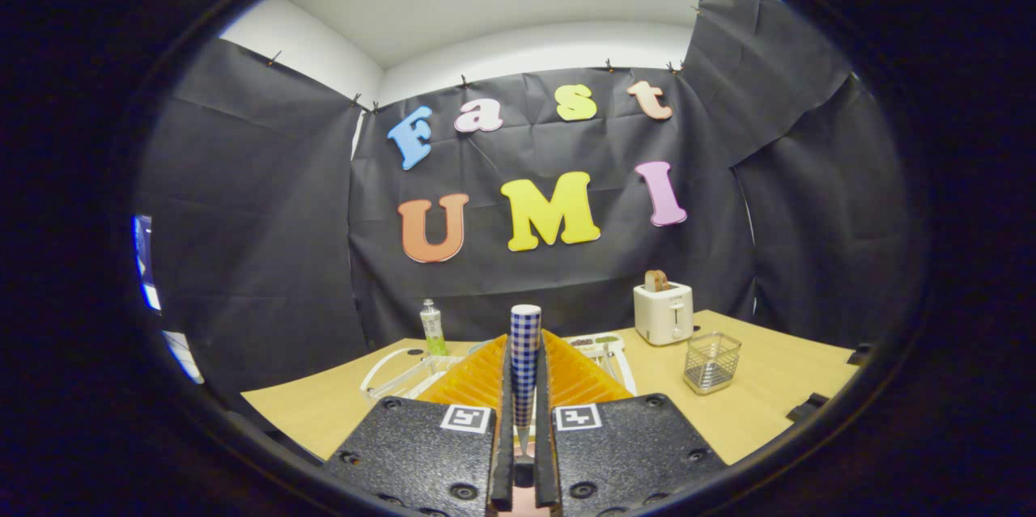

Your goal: Take the plate from the dish rack, then take the spoon from the basket and place it into the plate.

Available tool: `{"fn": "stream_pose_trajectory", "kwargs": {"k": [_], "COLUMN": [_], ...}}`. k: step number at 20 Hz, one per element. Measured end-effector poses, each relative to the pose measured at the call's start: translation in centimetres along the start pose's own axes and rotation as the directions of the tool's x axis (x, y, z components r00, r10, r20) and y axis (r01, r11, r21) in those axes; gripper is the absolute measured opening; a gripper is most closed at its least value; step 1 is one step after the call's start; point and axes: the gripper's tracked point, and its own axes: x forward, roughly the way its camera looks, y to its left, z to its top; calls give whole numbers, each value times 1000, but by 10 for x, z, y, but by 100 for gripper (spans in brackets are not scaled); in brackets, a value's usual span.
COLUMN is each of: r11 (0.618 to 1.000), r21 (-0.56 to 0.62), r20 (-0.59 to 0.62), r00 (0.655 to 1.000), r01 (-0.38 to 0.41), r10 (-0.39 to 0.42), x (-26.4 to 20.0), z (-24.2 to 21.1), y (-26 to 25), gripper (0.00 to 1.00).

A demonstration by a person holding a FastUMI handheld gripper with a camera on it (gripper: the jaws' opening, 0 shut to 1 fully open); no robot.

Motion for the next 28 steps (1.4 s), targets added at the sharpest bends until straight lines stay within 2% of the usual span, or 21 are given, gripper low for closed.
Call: {"fn": "stream_pose_trajectory", "kwargs": {"k": [8, 12, 16, 20, 22, 24, 26, 28], "r11": [999, 997, 994, 992, 992, 992, 993, 999], "r21": [19, 38, -6, -25, -28, -34, -44, 1], "r20": [-90, -91, -117, -137, -112, -88, -81, -110], "r00": [995, 994, 987, 983, 985, 988, 990, 993], "r01": [35, 64, 109, 123, 127, 125, 112, 48], "r10": [-33, -60, -109, -125, -129, -127, -115, -48], "x": [6, 7, -2, -10, -17, -25, -32, -43], "z": [-77, -82, -89, -78, -63, -48, -35, -27], "y": [1, -16, -42, -64, -75, -82, -86, -83], "gripper": [17, 18, 24, 68, 81, 87, 97, 100]}}
